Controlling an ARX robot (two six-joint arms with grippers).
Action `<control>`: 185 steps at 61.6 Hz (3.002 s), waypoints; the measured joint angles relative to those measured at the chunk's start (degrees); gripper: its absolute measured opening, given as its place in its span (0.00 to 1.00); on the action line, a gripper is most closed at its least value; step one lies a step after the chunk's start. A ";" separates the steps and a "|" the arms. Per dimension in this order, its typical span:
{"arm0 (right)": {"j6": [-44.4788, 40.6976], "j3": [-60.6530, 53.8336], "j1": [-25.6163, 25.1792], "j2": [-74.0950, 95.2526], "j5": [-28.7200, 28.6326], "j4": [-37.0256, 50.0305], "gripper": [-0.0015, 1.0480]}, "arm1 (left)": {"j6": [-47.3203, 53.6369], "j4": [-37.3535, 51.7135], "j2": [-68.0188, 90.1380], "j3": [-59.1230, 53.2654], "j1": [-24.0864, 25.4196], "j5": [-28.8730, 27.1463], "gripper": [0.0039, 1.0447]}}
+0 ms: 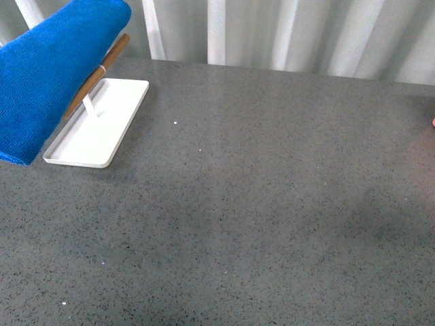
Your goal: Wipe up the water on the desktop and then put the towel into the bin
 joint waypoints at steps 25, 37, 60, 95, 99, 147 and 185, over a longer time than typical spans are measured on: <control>0.02 0.00 0.00 0.00 -0.02 0.00 0.93 | 0.00 0.00 0.00 0.00 0.00 0.00 0.94; 0.00 0.00 0.00 0.00 0.00 0.00 0.93 | 0.00 0.00 0.00 0.00 0.00 0.00 0.94; 0.00 0.00 0.00 -0.04 -0.07 0.00 0.93 | -13.60 -10.67 27.41 20.31 -16.17 -11.45 0.94; 0.02 0.00 0.00 -0.04 0.00 0.00 0.93 | -5.33 -9.70 97.37 71.08 -5.38 -5.51 0.94; 0.00 0.00 0.00 -0.04 0.00 0.00 0.93 | -5.73 -11.91 100.08 74.27 -3.93 -5.64 0.94; 0.00 0.00 0.00 -0.04 0.00 0.00 0.93 | -6.71 -11.80 116.63 87.10 -3.17 -8.52 0.94; 0.02 0.00 0.00 -0.04 0.00 0.00 0.93 | -0.15 -7.30 123.64 88.83 -2.80 -9.01 0.78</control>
